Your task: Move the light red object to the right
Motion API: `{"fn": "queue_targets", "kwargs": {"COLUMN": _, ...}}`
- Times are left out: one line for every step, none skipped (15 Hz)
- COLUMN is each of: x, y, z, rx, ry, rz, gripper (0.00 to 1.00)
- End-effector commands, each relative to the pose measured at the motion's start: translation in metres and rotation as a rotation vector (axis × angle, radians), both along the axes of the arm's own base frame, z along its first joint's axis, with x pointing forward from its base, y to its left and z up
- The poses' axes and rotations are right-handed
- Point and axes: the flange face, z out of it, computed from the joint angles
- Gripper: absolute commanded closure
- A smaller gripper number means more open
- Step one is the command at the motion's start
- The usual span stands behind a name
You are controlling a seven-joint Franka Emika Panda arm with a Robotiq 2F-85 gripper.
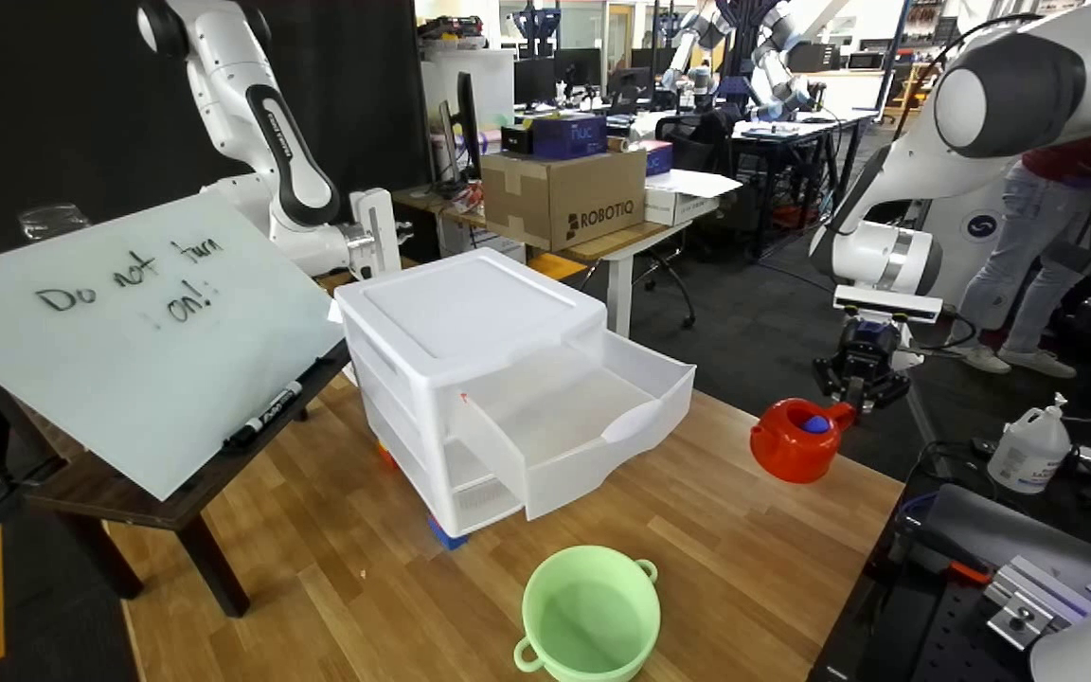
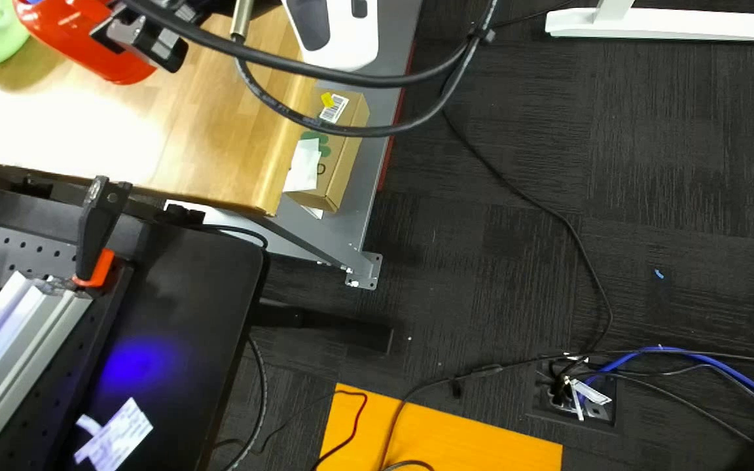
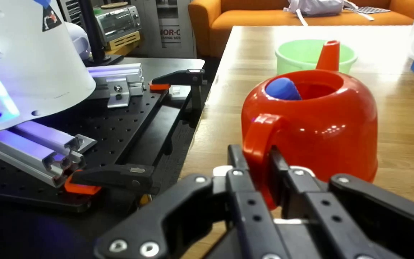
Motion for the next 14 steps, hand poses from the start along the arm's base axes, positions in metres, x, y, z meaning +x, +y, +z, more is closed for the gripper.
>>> {"fn": "queue_targets", "kwargs": {"x": 0.001, "y": -0.003, "z": 0.007, "rx": 0.006, "ry": -0.027, "rz": -0.04, "gripper": 0.95}}
{"fn": "queue_targets", "kwargs": {"x": 0.001, "y": -0.003, "z": 0.007, "rx": 0.007, "ry": -0.03, "rz": -0.044, "gripper": 0.95}}
{"fn": "queue_targets", "kwargs": {"x": 0.002, "y": -0.004, "z": 0.007, "rx": 0.005, "ry": -0.033, "rz": -0.053, "gripper": 0.95}}
{"fn": "queue_targets", "kwargs": {"x": 0.002, "y": -0.004, "z": 0.007, "rx": 0.009, "ry": -0.036, "rz": -0.059, "gripper": 0.95}}
{"fn": "queue_targets", "kwargs": {"x": 0.004, "y": -0.005, "z": 0.006, "rx": 0.011, "ry": -0.035, "rz": -0.067, "gripper": 0.95}}
{"fn": "queue_targets", "kwargs": {"x": 0.006, "y": -0.005, "z": 0.006, "rx": 0.014, "ry": -0.036, "rz": -0.075, "gripper": 0.95}}
{"fn": "queue_targets", "kwargs": {"x": 0.008, "y": -0.006, "z": 0.003, "rx": 0.016, "ry": -0.032, "rz": -0.086, "gripper": 0.95}}
{"fn": "queue_targets", "kwargs": {"x": 0.011, "y": -0.007, "z": 0.001, "rx": 0.019, "ry": -0.029, "rz": -0.097, "gripper": 0.95}}
{"fn": "queue_targets", "kwargs": {"x": 0.014, "y": -0.008, "z": -0.003, "rx": 0.023, "ry": -0.023, "rz": -0.105, "gripper": 0.95}}
{"fn": "queue_targets", "kwargs": {"x": 0.016, "y": -0.008, "z": -0.006, "rx": 0.023, "ry": -0.015, "rz": -0.113, "gripper": 0.95}}
{"fn": "queue_targets", "kwargs": {"x": 0.018, "y": -0.008, "z": -0.011, "rx": 0.023, "ry": -0.002, "rz": -0.122, "gripper": 0.95}}
{"fn": "queue_targets", "kwargs": {"x": 0.02, "y": -0.009, "z": -0.015, "rx": 0.023, "ry": 0.009, "rz": -0.129, "gripper": 0.95}}
{"fn": "queue_targets", "kwargs": {"x": 0.02, "y": -0.01, "z": -0.02, "rx": 0.021, "ry": 0.024, "rz": -0.135, "gripper": 0.95}}
{"fn": "queue_targets", "kwargs": {"x": 0.02, "y": -0.011, "z": -0.026, "rx": 0.023, "ry": 0.035, "rz": -0.141, "gripper": 0.95}}
